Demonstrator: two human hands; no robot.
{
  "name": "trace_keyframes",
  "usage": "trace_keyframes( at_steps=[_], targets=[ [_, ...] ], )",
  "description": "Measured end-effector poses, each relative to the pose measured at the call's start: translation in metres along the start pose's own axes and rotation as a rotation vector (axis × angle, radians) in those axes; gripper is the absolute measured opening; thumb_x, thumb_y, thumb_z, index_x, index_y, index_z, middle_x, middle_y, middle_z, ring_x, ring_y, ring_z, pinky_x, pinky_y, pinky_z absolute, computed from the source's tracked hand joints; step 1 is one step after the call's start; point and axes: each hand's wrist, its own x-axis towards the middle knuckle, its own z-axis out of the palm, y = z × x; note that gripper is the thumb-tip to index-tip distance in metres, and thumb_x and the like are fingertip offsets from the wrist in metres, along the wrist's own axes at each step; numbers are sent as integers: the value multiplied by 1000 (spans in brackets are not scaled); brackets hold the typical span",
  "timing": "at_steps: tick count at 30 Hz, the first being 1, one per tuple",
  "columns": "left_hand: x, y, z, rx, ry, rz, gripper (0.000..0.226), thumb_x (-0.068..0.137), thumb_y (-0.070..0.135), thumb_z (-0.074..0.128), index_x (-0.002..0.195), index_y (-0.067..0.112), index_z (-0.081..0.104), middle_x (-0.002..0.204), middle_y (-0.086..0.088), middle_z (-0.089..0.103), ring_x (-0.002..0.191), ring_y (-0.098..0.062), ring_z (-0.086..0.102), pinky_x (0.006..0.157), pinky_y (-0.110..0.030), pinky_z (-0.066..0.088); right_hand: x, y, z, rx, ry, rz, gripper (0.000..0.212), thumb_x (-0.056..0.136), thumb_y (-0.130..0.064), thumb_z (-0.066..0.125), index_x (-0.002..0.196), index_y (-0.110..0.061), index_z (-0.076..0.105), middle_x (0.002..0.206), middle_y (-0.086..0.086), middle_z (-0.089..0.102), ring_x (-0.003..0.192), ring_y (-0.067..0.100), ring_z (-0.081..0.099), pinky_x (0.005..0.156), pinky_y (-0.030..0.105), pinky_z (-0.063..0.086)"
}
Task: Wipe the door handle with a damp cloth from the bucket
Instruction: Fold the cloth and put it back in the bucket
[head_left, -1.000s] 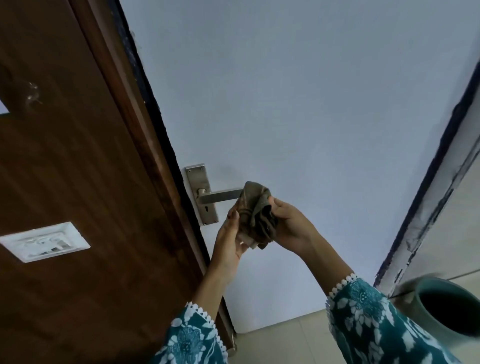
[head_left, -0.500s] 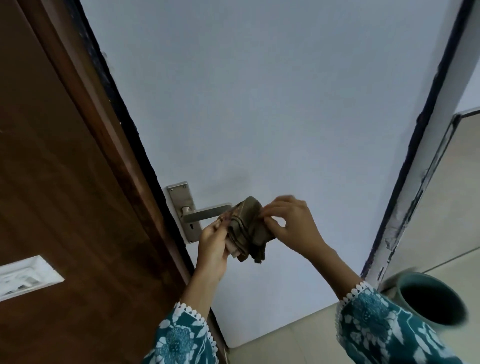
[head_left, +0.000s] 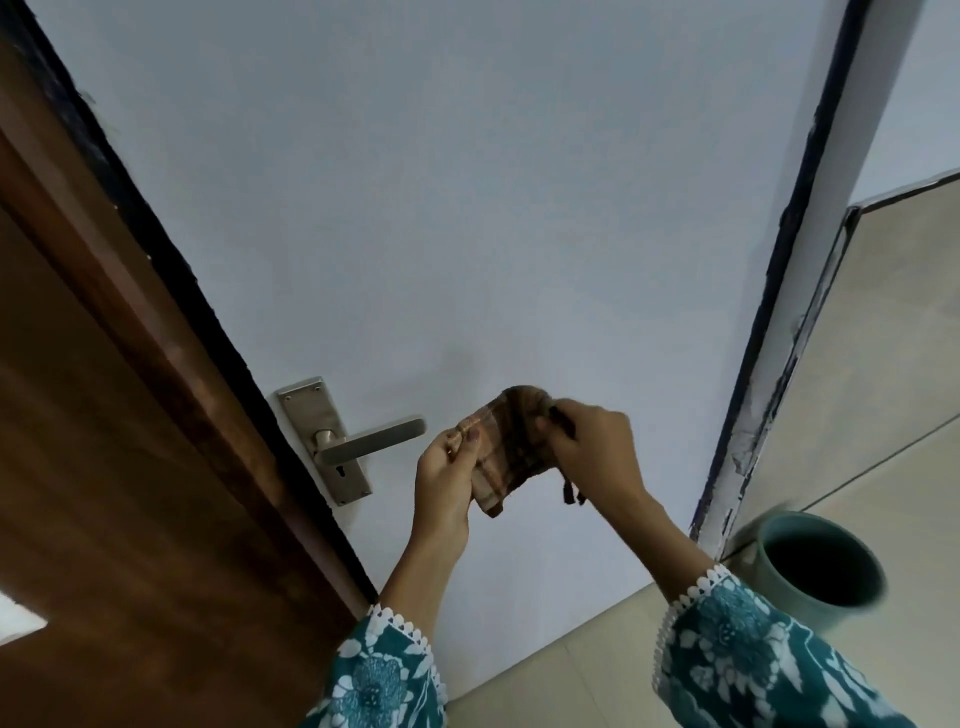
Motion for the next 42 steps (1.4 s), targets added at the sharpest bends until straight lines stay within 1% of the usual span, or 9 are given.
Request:
trace_keyframes(
  at_steps=[6,12,15,18,20,23,26,31,42],
  targets=[
    [2,-1,42,-23,-71,40,14,96,15,51,104,8,60,93,-14,67,81,-27,62,61,-37,50,-8,-6,5,-89,112,-234,31,83,-14,63,113,-11,68,93,7,67,73,22,63,64,29,52],
    [15,-1,72,-236,-291,-180,59,88,54,45,122,8,60,114,-13,69,106,-26,67,82,-34,55,-16,25,-3,-276,-66,-318,53,92,-35,38,132,-2,50,130,13,57,110,28,53,92,26,39],
    [27,-18,98,-199,-294,-200,33,93,26,55,117,4,61,111,-18,69,98,-29,69,75,-36,57,-20,57,-31,-127,-196,-337,46,92,-31,42,131,-10,53,137,5,54,120,18,49,100,24,38],
    [34,-43,138,-214,-291,-248,27,94,15,54,118,4,61,110,-19,68,95,-29,68,71,-33,57,-24,102,-69,177,133,-46,25,90,-25,55,111,-23,68,110,-13,67,101,8,61,87,32,52],
    [34,-57,172,-249,-331,-318,27,94,15,53,118,6,60,108,-16,68,95,-27,68,72,-34,57,-20,141,-90,215,362,272,34,89,-34,58,121,-26,60,120,-13,61,112,8,54,95,34,47],
    [32,-85,235,-297,-399,-418,31,94,17,52,121,4,58,114,-19,66,104,-32,64,90,-42,52,-4,198,-120,955,99,683,58,82,-40,67,133,-16,50,133,6,54,123,25,49,105,41,36],
    [36,-118,308,-352,-396,-457,38,90,20,52,124,3,56,118,-22,64,109,-33,62,95,-45,49,16,252,-155,1411,75,821,32,86,-23,60,114,-8,64,117,17,65,110,29,59,105,43,39],
    [46,-166,419,-434,-392,-546,48,86,25,52,128,3,53,120,-24,62,99,-30,67,72,-38,58,50,355,-212,1427,219,991,40,75,-12,71,113,-3,64,115,18,67,108,32,62,98,45,47],
    [102,-288,526,-45,-246,-813,27,97,7,47,123,5,51,114,-18,63,95,-29,64,85,-39,50,84,547,-297,1125,350,1272,18,85,4,58,102,1,62,84,15,71,72,27,69,62,38,60]
  ],
)
